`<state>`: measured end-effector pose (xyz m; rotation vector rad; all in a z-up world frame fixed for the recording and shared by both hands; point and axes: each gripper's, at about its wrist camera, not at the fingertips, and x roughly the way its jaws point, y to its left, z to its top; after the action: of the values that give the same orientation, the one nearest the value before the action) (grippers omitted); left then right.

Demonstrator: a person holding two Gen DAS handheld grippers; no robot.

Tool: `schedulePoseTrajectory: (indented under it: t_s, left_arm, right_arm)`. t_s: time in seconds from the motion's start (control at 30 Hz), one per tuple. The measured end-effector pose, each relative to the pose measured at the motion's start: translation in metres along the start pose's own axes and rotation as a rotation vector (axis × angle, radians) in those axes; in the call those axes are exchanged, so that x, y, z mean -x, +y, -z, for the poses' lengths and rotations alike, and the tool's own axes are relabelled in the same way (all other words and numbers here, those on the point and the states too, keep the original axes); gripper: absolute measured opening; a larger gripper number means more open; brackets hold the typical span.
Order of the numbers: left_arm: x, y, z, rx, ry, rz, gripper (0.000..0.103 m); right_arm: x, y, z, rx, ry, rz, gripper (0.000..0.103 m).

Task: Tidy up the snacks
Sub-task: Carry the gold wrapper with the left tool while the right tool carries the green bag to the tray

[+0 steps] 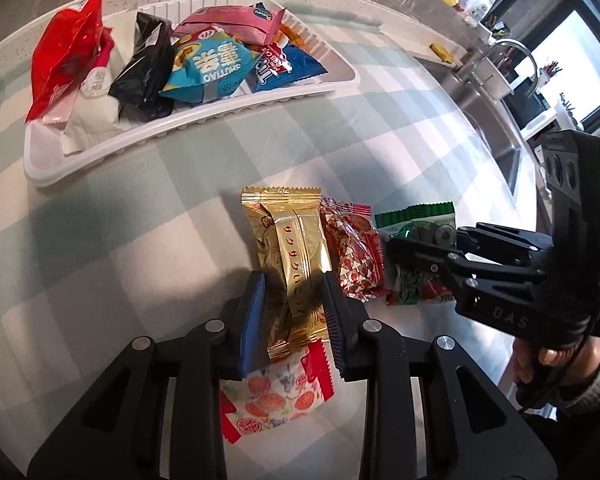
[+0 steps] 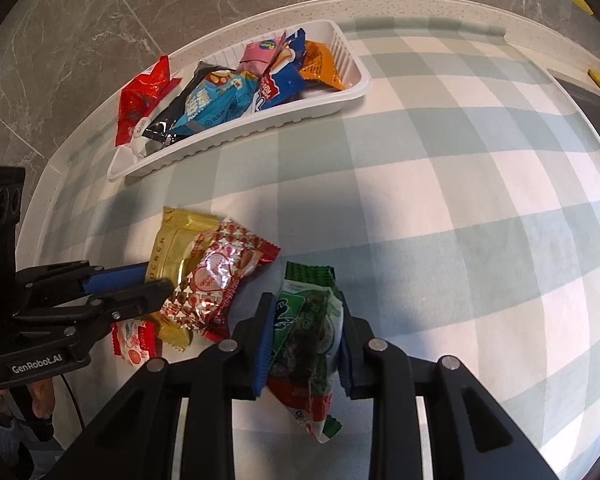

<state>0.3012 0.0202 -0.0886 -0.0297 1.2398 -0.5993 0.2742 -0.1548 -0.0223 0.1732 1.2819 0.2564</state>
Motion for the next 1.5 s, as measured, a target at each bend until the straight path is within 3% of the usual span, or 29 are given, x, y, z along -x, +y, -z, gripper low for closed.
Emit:
schedulePoseTrajectory:
  t_s: [0.1, 0.2, 0.27, 0.53, 0.67, 0.87, 1.5]
  left_arm:
    - [-0.003, -0.003, -0.004, 0.002, 0.009, -0.006, 0.029]
    - [-0.006, -0.006, -0.010, 0.008, 0.014, -0.020, 0.045]
    - [-0.008, -0.008, -0.012, 0.009, 0.012, -0.024, 0.049]
    - [-0.017, -0.017, -0.018, -0.011, 0.018, -0.070, 0.048]
    - [-0.018, -0.017, -0.018, -0.028, 0.006, -0.105, 0.031]
    - [-0.015, -0.013, -0.013, -0.018, -0.011, -0.090, 0.029]
    - [0.043, 0.025, -0.014, 0.125, -0.120, -0.003, 0.029]
  right_arm:
    - [0.001, 0.000, 0.000, 0.000, -0.002, -0.001, 0.030]
    - [0.001, -0.001, -0.001, 0.001, -0.005, -0.003, 0.030]
    - [0.001, -0.001, 0.000, 0.002, -0.007, -0.003, 0.030]
    - [0.002, -0.001, 0.003, 0.004, -0.014, -0.002, 0.030]
    - [0.002, -0.001, 0.004, 0.014, -0.017, 0.001, 0.031]
    - [0.002, 0.003, 0.006, 0.046, -0.024, 0.007, 0.029]
    - [0.029, -0.023, -0.011, -0.080, -0.076, -0.106, 0.028]
